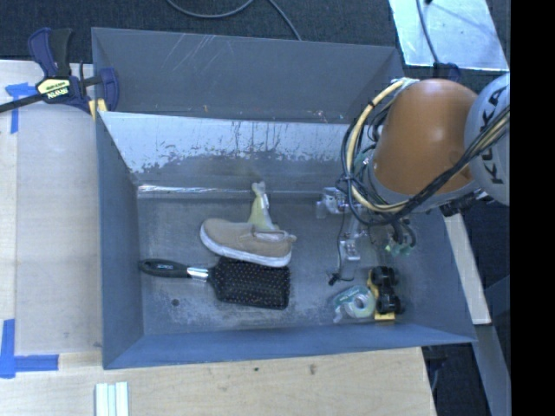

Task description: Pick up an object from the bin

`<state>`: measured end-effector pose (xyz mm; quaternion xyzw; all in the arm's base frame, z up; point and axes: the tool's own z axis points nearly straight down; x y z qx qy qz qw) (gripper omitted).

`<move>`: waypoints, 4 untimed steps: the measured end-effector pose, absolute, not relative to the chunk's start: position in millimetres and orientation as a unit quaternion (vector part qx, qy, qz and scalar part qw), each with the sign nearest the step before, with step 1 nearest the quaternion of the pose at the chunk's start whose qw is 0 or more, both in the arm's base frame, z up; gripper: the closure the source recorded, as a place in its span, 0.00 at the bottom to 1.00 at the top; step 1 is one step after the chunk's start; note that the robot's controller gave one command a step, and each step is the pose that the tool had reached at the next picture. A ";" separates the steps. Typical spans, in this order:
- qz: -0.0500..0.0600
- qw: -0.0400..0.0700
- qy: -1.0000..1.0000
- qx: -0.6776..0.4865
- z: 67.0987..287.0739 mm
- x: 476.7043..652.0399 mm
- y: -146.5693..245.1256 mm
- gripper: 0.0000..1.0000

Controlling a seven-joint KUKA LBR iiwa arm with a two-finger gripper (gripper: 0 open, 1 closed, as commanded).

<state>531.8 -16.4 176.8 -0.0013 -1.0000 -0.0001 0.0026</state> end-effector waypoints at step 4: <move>0.001 -0.004 -1.000 -0.012 116.3 524.3 56.6 0.00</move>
Offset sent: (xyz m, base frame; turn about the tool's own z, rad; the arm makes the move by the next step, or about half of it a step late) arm -0.0143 0.0707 -0.0586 -0.2482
